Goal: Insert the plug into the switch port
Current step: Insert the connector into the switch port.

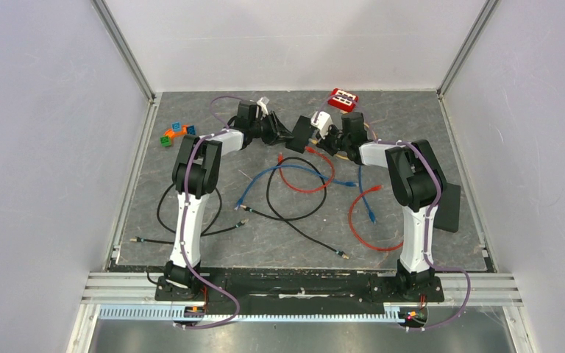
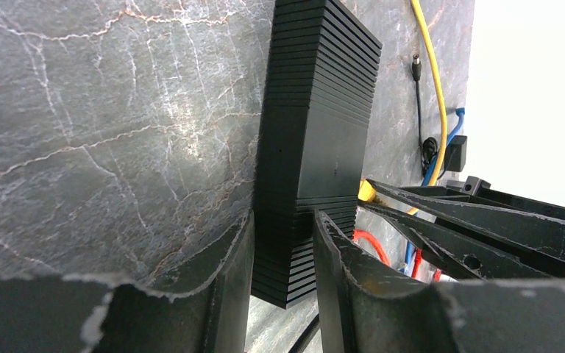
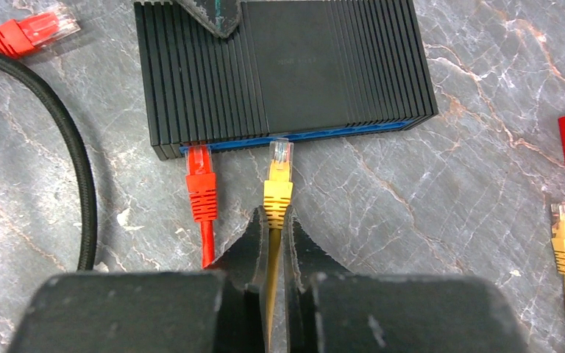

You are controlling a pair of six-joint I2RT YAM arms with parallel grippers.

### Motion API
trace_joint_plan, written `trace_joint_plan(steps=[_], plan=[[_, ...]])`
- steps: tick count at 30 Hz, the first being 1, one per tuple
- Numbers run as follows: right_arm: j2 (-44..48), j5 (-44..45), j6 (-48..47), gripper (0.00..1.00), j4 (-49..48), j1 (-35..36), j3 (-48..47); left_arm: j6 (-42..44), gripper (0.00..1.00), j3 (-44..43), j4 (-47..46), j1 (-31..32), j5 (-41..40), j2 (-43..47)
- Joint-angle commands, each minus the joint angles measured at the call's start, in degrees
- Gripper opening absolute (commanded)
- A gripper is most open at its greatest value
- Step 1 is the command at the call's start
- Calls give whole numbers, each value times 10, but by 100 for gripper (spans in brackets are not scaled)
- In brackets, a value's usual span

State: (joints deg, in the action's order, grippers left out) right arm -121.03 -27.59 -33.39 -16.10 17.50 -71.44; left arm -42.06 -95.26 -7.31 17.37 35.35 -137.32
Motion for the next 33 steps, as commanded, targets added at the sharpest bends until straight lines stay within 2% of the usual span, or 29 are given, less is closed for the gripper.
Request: trace_joint_plan(steps=[1,8,17,27,33], plan=[[-7,-66,22,0,14,25,-42,41,40,-11,68,10,-11,15],[-4,-93,27,0,2,25,-34,41,40,-15,70,9,-12,13],[3,-132,-36,0,36,25,-31,56,41,-31,104,8,-14,12],[-14,-163,-56,0,54,17,-56,73,44,-46,136,0,-10,15],[-2,-139,-1,0,26,23,-34,82,43,-44,148,-2,0,18]])
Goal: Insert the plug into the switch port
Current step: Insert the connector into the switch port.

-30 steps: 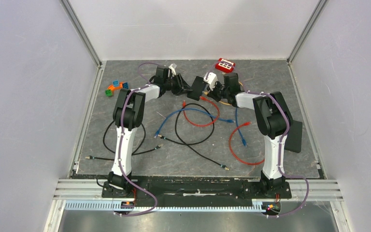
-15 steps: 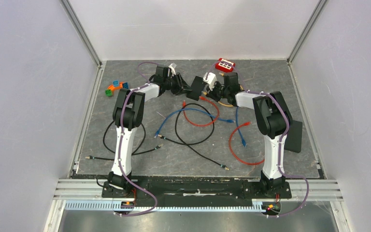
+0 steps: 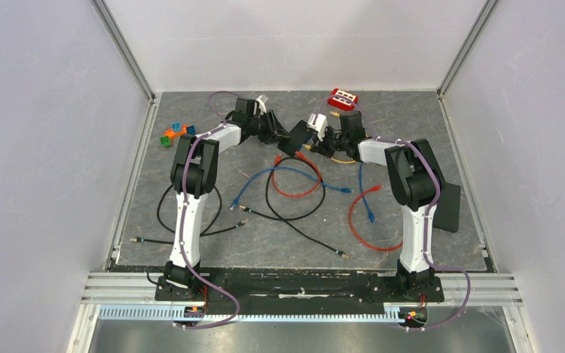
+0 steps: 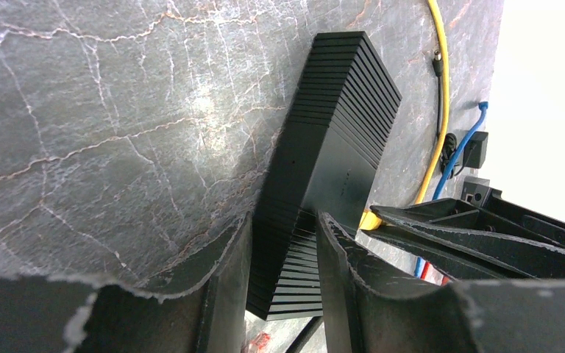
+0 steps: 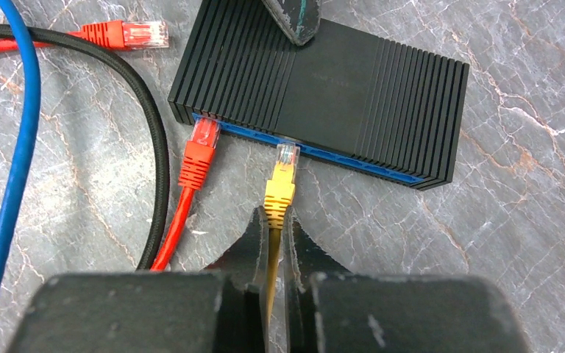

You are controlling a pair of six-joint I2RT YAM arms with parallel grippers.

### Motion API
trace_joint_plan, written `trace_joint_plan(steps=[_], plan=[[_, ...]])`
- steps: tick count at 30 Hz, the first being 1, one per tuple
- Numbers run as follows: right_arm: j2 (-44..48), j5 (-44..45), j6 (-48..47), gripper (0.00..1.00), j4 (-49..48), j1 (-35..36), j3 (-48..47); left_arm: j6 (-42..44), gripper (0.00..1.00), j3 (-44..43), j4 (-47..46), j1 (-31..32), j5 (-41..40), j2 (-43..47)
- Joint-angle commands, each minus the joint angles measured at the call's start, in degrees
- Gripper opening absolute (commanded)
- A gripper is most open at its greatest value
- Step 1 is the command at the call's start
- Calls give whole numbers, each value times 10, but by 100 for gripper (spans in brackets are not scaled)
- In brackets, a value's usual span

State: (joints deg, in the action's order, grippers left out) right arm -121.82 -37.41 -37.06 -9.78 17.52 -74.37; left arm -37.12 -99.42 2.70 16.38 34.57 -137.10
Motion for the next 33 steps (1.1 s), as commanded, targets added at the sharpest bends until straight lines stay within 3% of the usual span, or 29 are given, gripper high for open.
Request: trace_joint_plan(steps=[1,15,18,33], plan=[[6,-35,43,0,-41,24,-4,36,43,0,51,8,9,17],[30,6,160,0,-62,24,37,57,42,4,83,6,0,29],[44,0,183,0,-124,31,73,59,42,6,84,7,-14,32],[100,94,172,0,-122,41,115,86,43,-3,116,7,-22,40]])
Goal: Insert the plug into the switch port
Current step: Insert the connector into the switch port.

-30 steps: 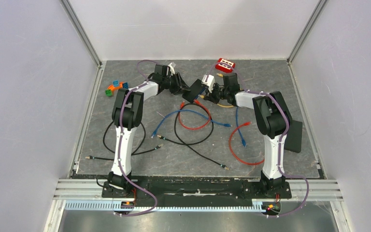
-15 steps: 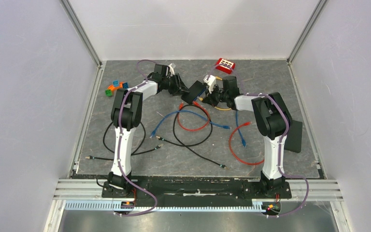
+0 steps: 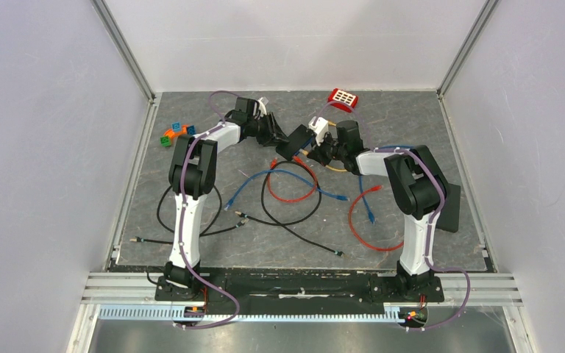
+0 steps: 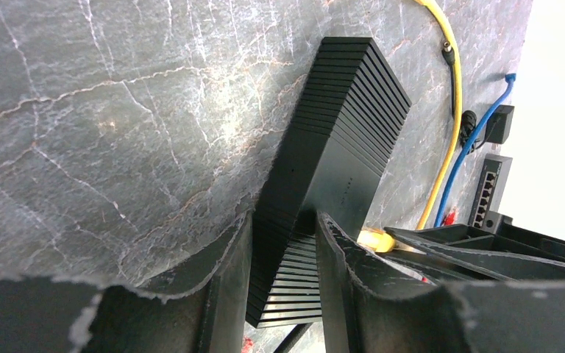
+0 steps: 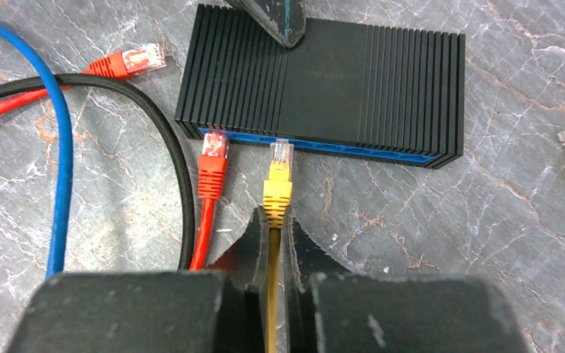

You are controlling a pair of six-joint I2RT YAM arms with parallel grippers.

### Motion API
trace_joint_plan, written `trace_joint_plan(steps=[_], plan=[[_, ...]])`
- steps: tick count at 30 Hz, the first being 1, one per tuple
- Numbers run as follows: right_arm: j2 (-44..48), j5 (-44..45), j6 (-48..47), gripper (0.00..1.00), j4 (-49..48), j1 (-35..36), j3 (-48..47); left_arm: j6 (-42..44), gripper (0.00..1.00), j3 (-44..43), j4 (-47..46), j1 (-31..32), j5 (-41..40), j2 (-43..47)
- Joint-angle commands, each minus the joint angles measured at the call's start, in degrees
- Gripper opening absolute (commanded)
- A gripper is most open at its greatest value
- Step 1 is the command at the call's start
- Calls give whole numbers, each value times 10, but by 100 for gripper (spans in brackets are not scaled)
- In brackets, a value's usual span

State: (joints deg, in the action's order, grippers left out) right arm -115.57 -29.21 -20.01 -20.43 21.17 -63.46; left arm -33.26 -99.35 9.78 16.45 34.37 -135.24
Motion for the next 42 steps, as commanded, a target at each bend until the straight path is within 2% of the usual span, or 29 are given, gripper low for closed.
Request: trace_joint_plan(steps=[1,9,28,36,42], plan=[[40,12,1,0,-16,4,11,51,43,-4,47,6,-21,22],[28,35,37,0,-10,8,19,54,44,-4,48,6,-11,23],[6,38,85,0,-81,26,32,49,45,20,35,6,16,33],[1,83,98,0,-63,29,29,60,44,14,45,6,14,34],[-11,73,101,0,-59,29,12,68,45,6,57,6,22,31]])
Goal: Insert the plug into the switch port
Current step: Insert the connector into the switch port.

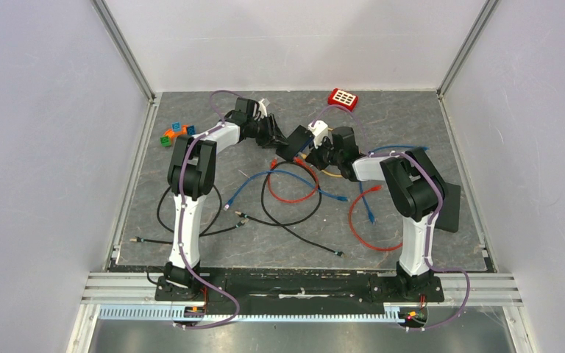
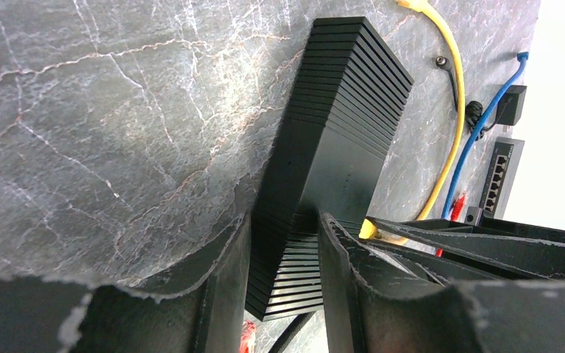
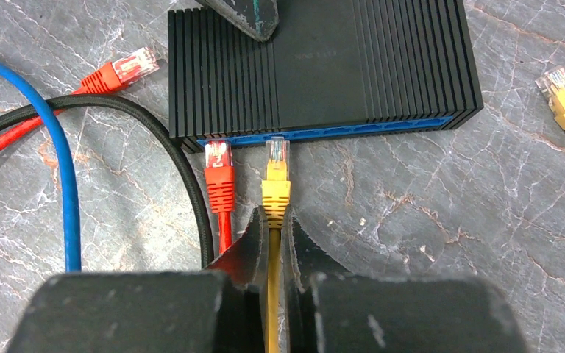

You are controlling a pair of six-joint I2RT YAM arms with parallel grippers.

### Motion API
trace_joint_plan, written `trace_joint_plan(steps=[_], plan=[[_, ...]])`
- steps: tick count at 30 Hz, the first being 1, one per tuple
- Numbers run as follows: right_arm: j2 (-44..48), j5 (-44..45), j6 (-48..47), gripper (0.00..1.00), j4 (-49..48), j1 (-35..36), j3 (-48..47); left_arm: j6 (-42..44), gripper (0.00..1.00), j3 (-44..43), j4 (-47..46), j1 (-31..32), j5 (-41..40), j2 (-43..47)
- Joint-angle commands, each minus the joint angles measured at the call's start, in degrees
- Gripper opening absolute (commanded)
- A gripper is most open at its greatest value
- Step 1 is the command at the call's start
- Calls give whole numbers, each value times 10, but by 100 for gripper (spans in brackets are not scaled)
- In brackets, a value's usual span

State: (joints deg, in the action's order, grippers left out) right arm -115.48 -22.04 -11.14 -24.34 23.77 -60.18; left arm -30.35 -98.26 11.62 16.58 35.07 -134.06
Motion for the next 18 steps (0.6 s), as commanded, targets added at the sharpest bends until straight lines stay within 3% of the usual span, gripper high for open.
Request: trace_joint_plan(steps=[1,13,18], plan=[[-17,0,12,0,-13,3,-29,41,45,-5,41,5,15,21],[9,-6,31,0,-105,3,16,47,44,0,44,5,26,17],[24,-11,3,0,-95,1,18,51,45,-9,49,5,30,11]])
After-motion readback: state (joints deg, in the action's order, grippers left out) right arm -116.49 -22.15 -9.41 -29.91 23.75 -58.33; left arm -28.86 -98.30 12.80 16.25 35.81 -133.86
